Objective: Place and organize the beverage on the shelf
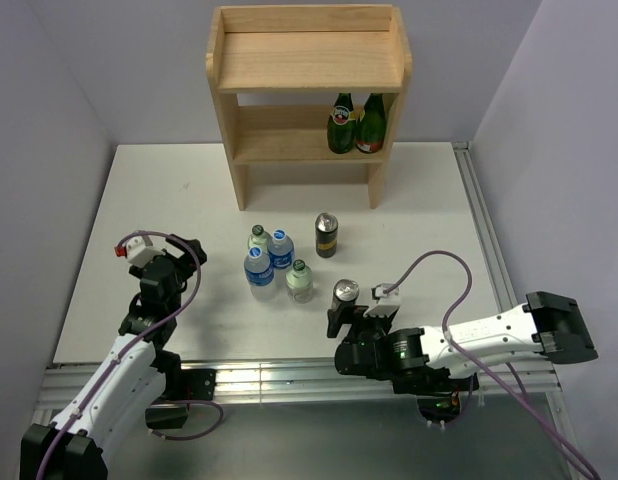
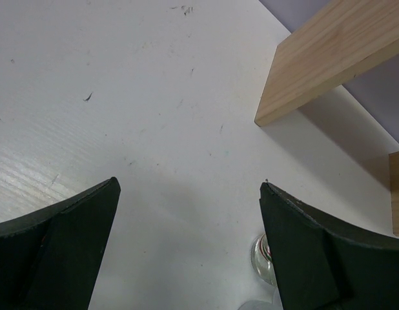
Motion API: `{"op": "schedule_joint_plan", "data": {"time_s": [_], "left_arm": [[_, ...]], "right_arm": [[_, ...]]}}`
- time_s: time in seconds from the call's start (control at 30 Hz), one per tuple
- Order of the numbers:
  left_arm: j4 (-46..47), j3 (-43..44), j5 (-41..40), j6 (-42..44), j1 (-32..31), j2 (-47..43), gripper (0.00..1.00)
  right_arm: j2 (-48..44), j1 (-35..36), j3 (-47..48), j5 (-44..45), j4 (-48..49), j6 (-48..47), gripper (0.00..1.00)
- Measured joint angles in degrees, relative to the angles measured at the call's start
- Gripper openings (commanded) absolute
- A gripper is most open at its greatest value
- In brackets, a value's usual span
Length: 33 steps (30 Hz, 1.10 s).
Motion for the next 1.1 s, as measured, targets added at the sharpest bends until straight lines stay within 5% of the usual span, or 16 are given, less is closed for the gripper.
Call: {"op": "schedule_joint_plan", "data": {"time_s": [0.5,0.97,1.1], "left_arm": [[0.00,0.00,-0.13,0.00,-0.11,-0.04,0.98],[0.00,0.00,-0.66,0.00,-0.33,-0.04,0.98],[0.00,0.00,-0.72,0.00,-0.44,-0.04,0.98]], "right_arm": [[15.32,-8.87,-0.79,4.44,21.46,-13.81,1.00],[45.70,-9.31,18.69,13.44,-15.80,22.97,0.99],[45.27,-10.16,18.01,14.21,-16.92,24.28,0.83]]}}
